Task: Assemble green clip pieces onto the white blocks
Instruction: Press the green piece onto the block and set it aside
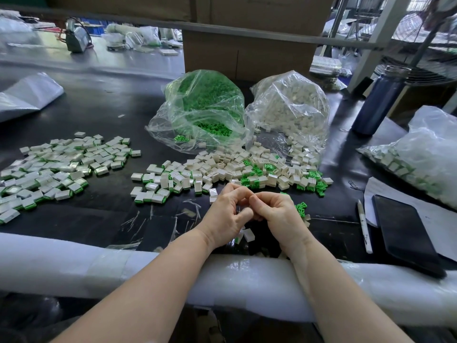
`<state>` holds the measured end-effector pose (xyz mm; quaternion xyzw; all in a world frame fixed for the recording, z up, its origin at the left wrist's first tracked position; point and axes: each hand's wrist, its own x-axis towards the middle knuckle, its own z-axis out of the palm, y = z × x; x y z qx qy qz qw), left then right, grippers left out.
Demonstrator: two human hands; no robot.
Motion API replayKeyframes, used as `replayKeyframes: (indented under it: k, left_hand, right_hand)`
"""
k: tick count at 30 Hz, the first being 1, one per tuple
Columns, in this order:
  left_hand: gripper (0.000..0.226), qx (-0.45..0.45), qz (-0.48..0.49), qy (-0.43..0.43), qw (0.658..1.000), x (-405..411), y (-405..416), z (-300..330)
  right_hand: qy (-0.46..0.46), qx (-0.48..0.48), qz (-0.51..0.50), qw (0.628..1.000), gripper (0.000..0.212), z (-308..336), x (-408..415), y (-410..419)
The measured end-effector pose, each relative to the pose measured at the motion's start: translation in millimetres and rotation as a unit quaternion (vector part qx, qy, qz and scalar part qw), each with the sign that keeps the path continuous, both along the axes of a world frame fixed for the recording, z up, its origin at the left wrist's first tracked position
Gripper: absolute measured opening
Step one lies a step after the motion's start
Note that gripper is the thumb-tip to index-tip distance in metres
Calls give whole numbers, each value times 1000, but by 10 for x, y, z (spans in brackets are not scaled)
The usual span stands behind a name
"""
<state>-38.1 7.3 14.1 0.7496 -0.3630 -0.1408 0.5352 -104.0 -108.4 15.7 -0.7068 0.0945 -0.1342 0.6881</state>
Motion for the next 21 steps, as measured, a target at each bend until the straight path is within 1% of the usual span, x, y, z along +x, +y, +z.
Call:
replayKeyframes:
  k: [4, 11, 16, 21]
  left_hand:
    - [28, 4, -1, -6, 1000, -2, -7, -4]
    - [32, 13, -2, -17, 1000, 7, -5, -15]
    - [33, 6, -1, -6, 1000, 6, -12, -20]
    - [32, 17, -2, -17, 1000, 12, -16, -22]
  right_hand:
    - [9, 7, -8, 1000, 18, 5, -5, 2]
    - [9, 18, -10, 1000, 19, 22, -3, 15]
    - [14, 33, 4, 999, 19, 36, -7, 17]
    - [10, 47, -5, 999, 19, 29, -5, 23]
